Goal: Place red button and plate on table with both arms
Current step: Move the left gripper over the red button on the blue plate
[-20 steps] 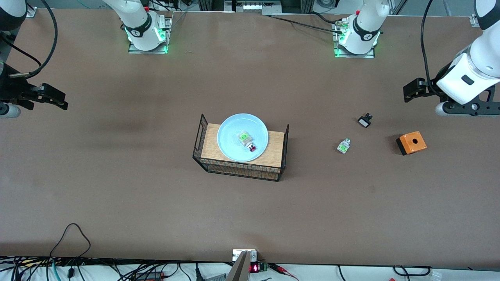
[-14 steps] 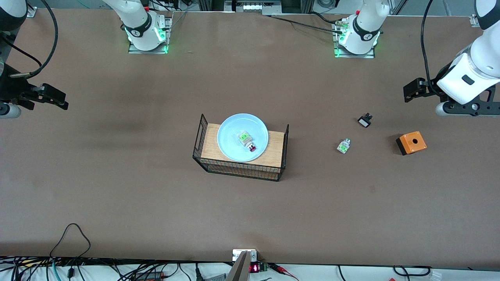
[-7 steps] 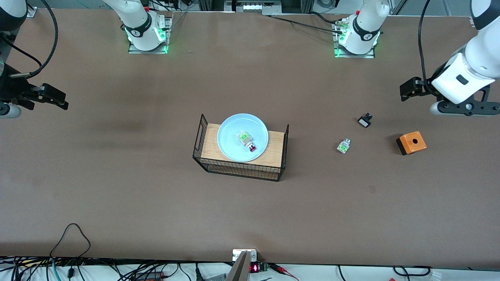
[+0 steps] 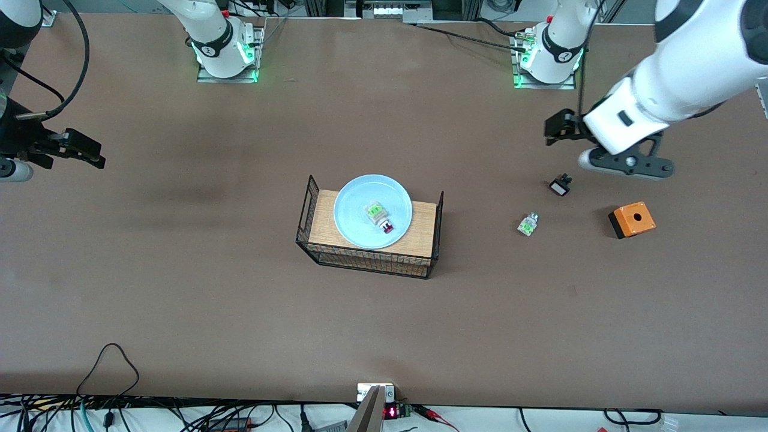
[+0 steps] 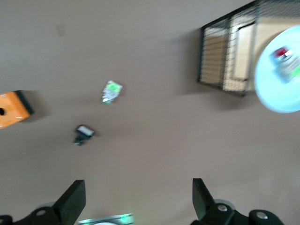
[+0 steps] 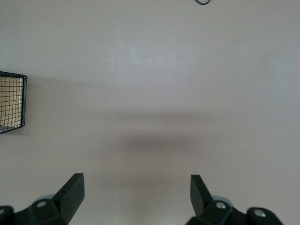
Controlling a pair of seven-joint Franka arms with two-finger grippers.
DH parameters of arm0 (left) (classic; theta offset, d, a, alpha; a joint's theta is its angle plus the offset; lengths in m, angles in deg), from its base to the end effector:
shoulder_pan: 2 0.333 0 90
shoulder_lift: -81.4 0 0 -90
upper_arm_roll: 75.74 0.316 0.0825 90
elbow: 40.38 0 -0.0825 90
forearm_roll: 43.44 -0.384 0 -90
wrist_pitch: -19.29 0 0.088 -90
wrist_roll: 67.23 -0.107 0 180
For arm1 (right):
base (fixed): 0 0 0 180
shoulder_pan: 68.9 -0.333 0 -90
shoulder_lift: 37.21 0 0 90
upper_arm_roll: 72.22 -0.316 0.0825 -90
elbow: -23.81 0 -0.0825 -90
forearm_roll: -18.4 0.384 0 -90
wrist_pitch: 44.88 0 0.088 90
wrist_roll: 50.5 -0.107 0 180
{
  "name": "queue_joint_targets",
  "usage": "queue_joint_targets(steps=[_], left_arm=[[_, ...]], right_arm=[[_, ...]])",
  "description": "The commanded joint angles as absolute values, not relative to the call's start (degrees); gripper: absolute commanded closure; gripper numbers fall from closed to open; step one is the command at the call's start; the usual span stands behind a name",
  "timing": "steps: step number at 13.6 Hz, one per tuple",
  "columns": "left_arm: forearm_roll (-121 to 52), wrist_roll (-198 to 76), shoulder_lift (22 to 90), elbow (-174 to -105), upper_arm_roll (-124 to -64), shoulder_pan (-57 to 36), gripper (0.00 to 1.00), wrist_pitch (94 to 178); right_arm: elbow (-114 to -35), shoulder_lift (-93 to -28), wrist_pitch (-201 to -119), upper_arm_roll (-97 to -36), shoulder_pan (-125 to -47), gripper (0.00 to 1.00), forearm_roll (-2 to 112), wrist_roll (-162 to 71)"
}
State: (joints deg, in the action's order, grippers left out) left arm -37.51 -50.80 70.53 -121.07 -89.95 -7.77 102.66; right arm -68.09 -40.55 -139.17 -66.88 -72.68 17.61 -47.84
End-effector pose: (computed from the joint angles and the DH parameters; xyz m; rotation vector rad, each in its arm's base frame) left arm 0.5620 -0.2020 0.5856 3.0284 -0.0996 -0.2687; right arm 0.5766 -0.0156 0.5825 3.1228 0.0319 -0.0266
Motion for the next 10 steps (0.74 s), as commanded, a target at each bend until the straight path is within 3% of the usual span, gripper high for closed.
queue_joint_targets(steps=[1, 10], left_arm=[[-37.11, -38.26, 61.73, -109.75, -89.98, -15.77, 0.0, 102.43], [-43.25, -16.65, 47.84, -107.52, -88.32, -33.54, 0.0, 124.92]], right_arm=[[-68.13, -40.29, -138.66, -66.95, -72.94, 0.0, 16.82, -48.3], [-68.13, -40.37, -138.66, -66.86, -72.76, 0.0, 16.82, -48.39]])
